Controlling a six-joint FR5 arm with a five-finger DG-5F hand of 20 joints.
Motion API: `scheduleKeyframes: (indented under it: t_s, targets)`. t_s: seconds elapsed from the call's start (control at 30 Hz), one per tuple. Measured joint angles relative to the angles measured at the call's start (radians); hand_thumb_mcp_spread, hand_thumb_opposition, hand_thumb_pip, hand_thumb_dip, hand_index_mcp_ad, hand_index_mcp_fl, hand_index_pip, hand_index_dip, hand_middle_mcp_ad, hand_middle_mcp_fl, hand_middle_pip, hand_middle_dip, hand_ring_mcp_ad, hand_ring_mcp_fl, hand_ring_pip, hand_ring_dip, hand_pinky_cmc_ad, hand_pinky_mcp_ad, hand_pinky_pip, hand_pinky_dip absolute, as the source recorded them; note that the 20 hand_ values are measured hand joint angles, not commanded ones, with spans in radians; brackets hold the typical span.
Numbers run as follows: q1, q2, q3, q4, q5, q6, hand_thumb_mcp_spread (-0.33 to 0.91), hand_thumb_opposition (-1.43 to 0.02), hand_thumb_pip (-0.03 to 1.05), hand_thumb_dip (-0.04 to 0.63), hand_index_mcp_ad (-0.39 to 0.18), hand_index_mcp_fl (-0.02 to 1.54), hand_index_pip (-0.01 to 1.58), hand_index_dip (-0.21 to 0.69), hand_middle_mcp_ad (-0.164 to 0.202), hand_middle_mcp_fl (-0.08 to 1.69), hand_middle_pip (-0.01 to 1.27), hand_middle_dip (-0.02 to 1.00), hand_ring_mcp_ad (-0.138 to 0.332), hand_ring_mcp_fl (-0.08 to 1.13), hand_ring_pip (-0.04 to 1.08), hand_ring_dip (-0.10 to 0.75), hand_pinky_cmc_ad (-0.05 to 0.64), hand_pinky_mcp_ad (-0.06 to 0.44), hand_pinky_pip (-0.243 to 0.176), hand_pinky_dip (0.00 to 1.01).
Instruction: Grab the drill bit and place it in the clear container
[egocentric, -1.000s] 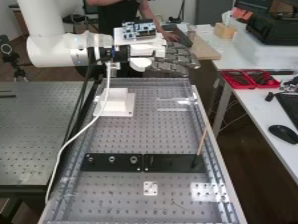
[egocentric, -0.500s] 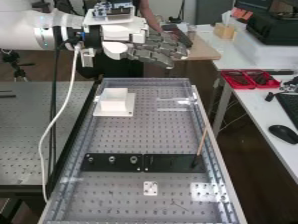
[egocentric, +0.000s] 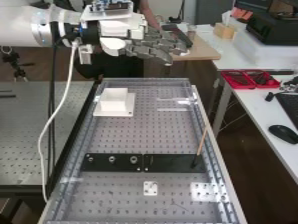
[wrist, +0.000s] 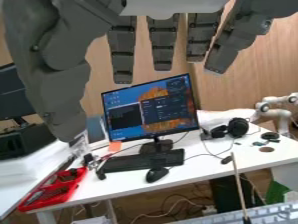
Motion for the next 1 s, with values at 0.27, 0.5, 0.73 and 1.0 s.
scheduleKeyframes:
  t_s: [0.27, 0.5, 0.73, 1.0]
  targets:
    - [0.0, 0.0, 0.002, -0.008, 0.01, -0.014, 0.35, -0.73, 0.58, 0.222, -0.126, 0.31, 0.09, 0.298, 0.093, 0.05, 0.13, 0.19, 0.164, -0.01, 0.09, 0.061, 0.314, 0.129, -0.079, 0.45]
    - [0.007, 0.005, 0.0, 0.002, 0.051, -0.036, 0.35, -0.73, 0.58, 0.222, -0.126, 0.31, 0.09, 0.298, 0.094, 0.05, 0.13, 0.19, 0.164, -0.01, 0.09, 0.061, 0.314, 0.129, -0.079, 0.45]
    - [0.014, 0.034, -0.006, -0.021, 0.079, -0.051, 0.35, -0.73, 0.57, 0.222, -0.12, 0.31, 0.09, 0.316, 0.094, 0.05, 0.13, 0.19, 0.164, -0.01, 0.09, 0.061, 0.314, 0.129, -0.079, 0.46]
    - [0.036, 0.065, -0.024, -0.06, 0.099, -0.071, 0.27, -0.68, 0.46, 0.127, -0.075, 0.29, 0.08, 0.353, 0.093, 0.05, 0.13, 0.19, 0.175, -0.01, 0.09, 0.061, 0.316, 0.147, -0.084, 0.51]
